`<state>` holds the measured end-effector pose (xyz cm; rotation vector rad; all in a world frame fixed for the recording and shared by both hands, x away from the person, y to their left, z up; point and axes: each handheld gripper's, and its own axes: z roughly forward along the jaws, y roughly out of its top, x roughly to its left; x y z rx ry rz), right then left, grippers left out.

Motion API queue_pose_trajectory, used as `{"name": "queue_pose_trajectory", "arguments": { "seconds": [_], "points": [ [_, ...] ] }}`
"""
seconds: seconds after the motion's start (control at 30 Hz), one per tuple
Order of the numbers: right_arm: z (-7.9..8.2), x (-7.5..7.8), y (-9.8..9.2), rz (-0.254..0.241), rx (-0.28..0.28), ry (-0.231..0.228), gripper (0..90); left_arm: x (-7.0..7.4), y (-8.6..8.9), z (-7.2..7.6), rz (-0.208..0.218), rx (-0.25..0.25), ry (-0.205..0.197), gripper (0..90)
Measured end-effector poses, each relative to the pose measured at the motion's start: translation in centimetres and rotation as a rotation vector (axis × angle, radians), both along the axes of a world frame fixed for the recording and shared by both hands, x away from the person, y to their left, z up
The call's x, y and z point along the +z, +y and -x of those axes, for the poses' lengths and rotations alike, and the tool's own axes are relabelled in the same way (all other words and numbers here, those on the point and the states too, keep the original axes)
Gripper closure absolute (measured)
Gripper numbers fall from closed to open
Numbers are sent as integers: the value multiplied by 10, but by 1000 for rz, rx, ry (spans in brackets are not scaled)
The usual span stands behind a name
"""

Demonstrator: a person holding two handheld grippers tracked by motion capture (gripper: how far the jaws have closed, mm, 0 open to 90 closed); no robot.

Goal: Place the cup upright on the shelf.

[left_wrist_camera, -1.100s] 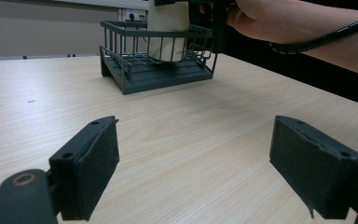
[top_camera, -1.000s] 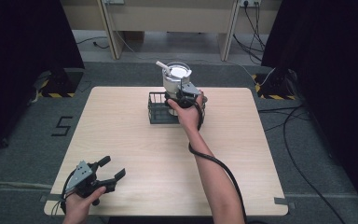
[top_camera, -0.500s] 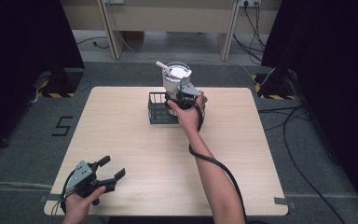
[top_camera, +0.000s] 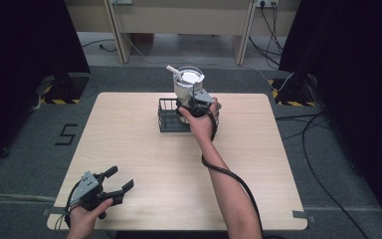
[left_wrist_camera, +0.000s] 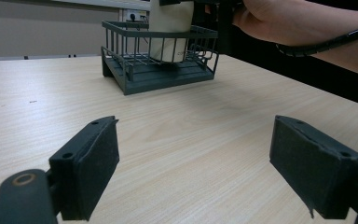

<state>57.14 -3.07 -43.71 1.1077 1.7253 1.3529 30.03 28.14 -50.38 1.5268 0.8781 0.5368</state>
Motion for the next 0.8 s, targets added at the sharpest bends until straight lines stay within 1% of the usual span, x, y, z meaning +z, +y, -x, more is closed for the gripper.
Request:
{"name": "queue_pose_trajectory", "arguments": {
  "seconds": [0.63,0.8],
  "points": [
    [9,4,-3,-18,1,-13,102,0,0,0,-4,2,0,149],
    [14,7,-6,-23,7,-29,107,0,-1,0,1,5,-1,149]
  ]
}}
